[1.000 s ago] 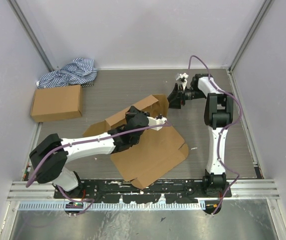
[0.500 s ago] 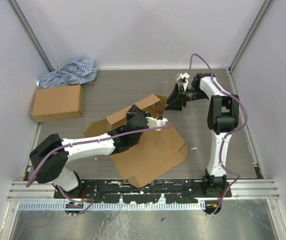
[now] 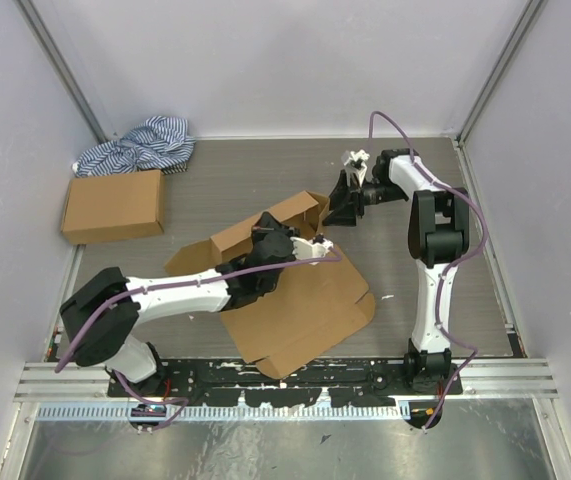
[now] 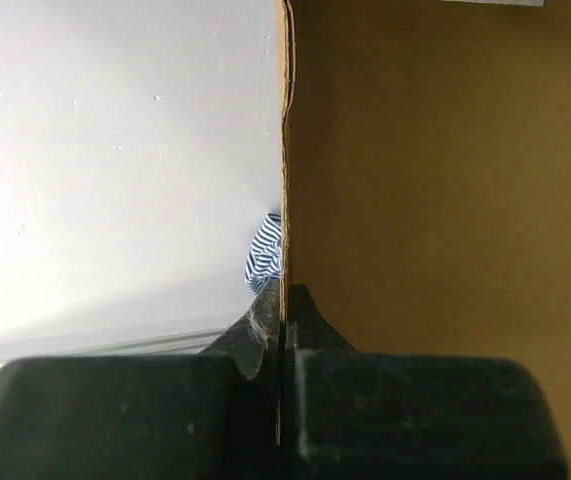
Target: Fold the paper box
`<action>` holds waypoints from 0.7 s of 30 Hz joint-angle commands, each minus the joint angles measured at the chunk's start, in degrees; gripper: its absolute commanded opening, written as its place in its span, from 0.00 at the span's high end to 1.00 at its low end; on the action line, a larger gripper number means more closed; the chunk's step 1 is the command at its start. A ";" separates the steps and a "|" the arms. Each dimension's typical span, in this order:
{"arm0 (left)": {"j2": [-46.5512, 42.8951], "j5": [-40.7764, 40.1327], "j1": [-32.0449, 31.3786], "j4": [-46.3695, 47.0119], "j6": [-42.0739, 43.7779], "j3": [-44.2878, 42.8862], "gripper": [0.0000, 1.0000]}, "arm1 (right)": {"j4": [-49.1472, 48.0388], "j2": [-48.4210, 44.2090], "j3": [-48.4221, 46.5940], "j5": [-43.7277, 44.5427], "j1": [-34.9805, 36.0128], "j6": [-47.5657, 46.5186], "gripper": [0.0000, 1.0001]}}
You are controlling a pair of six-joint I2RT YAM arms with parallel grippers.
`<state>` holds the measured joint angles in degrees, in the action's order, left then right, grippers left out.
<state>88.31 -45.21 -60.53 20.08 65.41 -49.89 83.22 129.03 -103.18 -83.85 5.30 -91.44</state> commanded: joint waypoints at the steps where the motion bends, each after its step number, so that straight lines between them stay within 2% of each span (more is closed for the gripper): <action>1: 1.96 -1.22 -0.35 0.44 0.46 -3.26 1.00 | 0.72 0.21 -0.10 -2.72 0.79 -1.85 0.36; 10: 3.44 -2.87 -0.70 1.49 1.09 -4.46 0.99 | 0.72 2.33 -2.85 -2.93 1.56 0.05 0.38; 15: 4.05 -3.96 -0.73 1.94 0.77 -4.83 0.94 | 0.72 5.49 -8.32 -1.13 3.35 4.01 0.50; 21: 5.24 -5.05 -0.90 1.92 0.37 -6.25 0.93 | 0.72 6.06 -7.94 -2.21 3.81 4.13 0.57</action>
<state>92.36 -50.17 -60.90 20.29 66.00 -53.34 83.02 135.31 -109.71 -84.73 8.21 -88.40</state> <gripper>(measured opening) 0.066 0.465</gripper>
